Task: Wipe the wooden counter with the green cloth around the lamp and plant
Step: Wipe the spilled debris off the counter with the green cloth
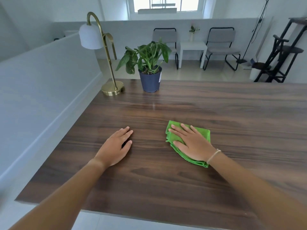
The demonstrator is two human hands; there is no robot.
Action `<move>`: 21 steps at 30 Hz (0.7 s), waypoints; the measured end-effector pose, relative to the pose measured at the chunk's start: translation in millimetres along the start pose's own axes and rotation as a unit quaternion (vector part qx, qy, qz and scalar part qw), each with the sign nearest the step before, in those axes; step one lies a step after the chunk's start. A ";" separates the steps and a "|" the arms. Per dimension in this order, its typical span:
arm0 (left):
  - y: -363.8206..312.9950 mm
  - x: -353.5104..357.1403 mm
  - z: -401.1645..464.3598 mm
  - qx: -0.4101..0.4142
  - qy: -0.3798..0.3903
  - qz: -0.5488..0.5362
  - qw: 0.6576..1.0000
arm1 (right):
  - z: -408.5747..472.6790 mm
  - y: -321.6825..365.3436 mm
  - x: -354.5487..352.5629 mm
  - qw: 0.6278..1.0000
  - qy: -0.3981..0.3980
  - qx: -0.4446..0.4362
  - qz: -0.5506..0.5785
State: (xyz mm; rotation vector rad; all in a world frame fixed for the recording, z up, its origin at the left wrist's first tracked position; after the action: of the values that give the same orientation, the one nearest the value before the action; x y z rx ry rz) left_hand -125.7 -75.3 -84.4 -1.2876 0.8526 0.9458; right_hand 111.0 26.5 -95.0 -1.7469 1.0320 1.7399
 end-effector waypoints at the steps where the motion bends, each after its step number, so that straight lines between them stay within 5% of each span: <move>1: 5.6 -4.6 1.3 -0.010 -0.003 0.005 1.000 | -6.0 -7.3 -1.9 1.000 -0.001 -0.001 0.000; 12: 83.7 -35.8 -7.9 -0.084 -0.013 0.040 0.996 | 89.3 -36.6 -13.7 0.976 -0.010 0.217 0.005; 21: 94.4 -35.6 -7.8 -0.064 -0.047 -0.005 0.997 | 163.5 115.0 5.3 0.994 -0.008 0.105 0.020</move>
State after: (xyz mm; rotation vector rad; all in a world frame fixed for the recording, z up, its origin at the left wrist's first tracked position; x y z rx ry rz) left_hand -226.5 -83.0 -89.0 -1.3446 0.7220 1.0575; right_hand -81.2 81.4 -94.2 -1.5893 1.2046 1.6012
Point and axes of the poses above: each hand's wrist, its own z-axis towards the middle knuckle, its own x-axis out of the palm, y = z × x, the point moved 5 cm from there along z, towards the middle knuckle, and after that the axes turned 8 degrees about x, right-handed, at the moved point
